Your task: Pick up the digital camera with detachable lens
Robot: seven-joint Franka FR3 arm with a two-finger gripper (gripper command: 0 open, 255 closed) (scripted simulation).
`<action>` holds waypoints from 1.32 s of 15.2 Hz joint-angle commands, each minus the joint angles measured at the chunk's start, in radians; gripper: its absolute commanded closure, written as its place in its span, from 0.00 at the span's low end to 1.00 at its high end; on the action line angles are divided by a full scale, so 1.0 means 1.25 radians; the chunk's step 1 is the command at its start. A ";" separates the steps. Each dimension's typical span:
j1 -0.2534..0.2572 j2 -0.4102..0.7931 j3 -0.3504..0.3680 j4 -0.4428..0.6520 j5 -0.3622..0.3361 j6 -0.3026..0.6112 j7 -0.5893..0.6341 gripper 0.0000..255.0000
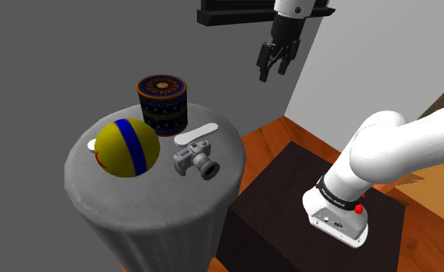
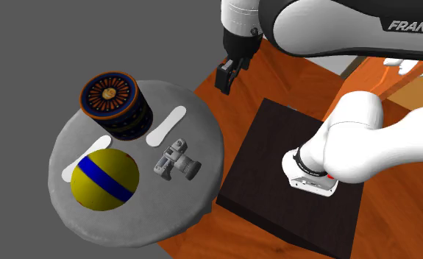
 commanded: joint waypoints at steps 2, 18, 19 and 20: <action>0.004 0.016 0.012 -0.008 0.006 0.016 0.013 0.00; 0.058 0.400 0.198 -0.008 0.047 0.274 0.227 0.00; 0.061 0.431 0.207 0.000 0.043 0.288 0.242 0.00; 0.064 0.462 0.216 0.009 0.039 0.302 0.257 0.00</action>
